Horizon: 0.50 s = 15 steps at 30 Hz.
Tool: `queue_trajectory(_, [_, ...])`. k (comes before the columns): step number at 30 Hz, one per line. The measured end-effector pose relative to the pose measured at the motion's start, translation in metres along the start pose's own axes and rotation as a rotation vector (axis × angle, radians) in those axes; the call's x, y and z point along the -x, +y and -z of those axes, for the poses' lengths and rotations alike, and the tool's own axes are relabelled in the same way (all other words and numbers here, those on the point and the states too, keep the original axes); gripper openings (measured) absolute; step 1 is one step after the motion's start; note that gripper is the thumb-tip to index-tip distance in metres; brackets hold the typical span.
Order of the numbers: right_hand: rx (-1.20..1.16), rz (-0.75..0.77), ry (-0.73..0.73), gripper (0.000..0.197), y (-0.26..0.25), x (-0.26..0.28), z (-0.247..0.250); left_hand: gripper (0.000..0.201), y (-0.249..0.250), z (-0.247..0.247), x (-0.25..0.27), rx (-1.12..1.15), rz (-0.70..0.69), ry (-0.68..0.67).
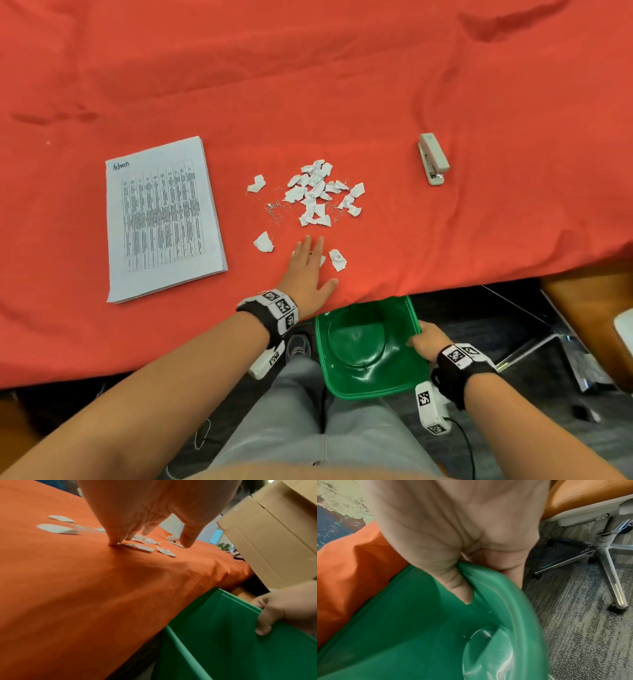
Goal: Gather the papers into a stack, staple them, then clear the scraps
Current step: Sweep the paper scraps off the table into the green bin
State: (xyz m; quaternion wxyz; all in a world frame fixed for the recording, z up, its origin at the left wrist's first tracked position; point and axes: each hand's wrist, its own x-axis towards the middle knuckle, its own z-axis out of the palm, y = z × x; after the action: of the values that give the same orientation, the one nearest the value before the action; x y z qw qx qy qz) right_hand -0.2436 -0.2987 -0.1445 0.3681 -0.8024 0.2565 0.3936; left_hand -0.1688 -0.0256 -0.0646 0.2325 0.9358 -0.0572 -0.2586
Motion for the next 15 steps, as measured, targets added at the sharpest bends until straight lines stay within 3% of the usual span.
queue_trajectory(8, [-0.003, -0.012, -0.027, 0.020, -0.015, -0.006, 0.004, 0.074, 0.025, -0.032, 0.014, -0.335, -0.368, -0.208])
queue_trajectory(12, [-0.025, -0.015, -0.033, 0.018, -0.023, -0.007, 0.002, 0.057, 0.031, -0.033, 0.033, -0.239, -0.500, -0.376])
queue_trajectory(15, [-0.069, -0.028, -0.045, 0.019, -0.024, -0.010, 0.001, 0.045, 0.023, -0.002, 0.033, -0.005, -0.479, -0.199])
